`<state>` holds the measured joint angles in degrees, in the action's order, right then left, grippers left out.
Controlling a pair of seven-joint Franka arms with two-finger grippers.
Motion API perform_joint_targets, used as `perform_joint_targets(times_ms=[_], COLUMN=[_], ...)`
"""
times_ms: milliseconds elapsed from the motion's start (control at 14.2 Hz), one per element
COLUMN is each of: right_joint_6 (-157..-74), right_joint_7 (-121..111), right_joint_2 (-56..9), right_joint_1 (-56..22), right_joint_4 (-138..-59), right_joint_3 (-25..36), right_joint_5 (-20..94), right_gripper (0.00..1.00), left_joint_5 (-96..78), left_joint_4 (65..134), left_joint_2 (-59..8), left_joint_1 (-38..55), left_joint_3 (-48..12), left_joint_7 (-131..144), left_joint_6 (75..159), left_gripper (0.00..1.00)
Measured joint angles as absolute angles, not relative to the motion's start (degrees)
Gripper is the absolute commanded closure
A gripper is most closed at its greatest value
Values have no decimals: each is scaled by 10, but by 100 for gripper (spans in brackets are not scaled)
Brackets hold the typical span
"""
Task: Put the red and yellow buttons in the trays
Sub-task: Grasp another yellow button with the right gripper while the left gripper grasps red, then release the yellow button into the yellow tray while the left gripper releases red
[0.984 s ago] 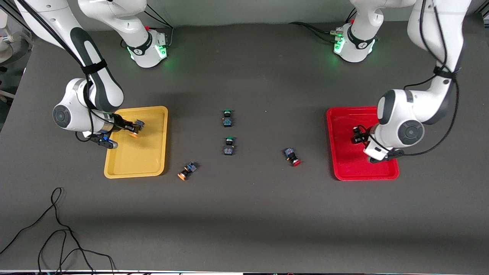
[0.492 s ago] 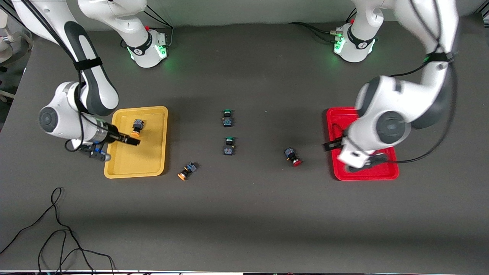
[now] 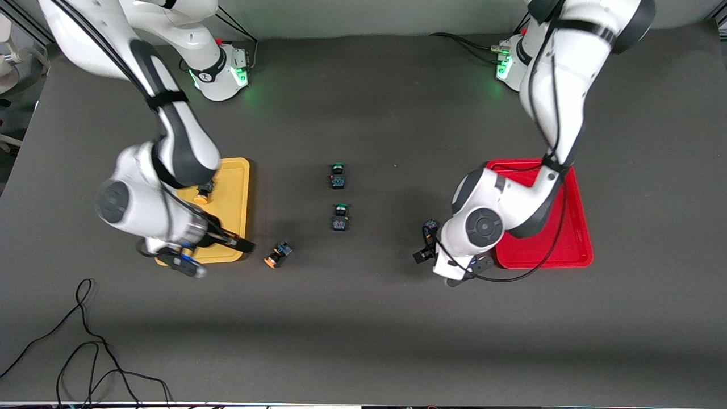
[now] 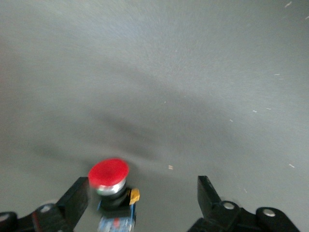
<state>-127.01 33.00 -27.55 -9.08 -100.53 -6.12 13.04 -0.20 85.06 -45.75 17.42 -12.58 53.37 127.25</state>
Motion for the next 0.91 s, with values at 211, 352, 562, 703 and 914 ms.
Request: perform_joint_targets(times_ms=[211,352,562,703,914], right_joint_6=[-1330,-1348,-1350,-1350,-1350], right_joint_7=[354,373,389,391,393], right_joint_2=[-365,-402,-416,-416,-416], right_joint_1=[-105,-117,-119,-119,-116], right_joint_4=[-977,-970,-965,-965,-964], right_joint_3=[-68,-69,-70,-70,-70], right_joint_5=[130,130,130,130,130], right_gripper=[0,0,46,87,100], left_joint_5=[13,20,22,22,22], left_joint_4=[849,848,849,852,864], left_joint_2=[-465,-463,-461,-460,-458], left_joint_1=[176,176,176,177,178], left_joint_3=[-126,-126,-126,-127,-132], left_joint_7=[533,529,526,526,527], left_joint_6=[1270,1251,1212,1206,1204], left_gripper=[3,3,3,5,49])
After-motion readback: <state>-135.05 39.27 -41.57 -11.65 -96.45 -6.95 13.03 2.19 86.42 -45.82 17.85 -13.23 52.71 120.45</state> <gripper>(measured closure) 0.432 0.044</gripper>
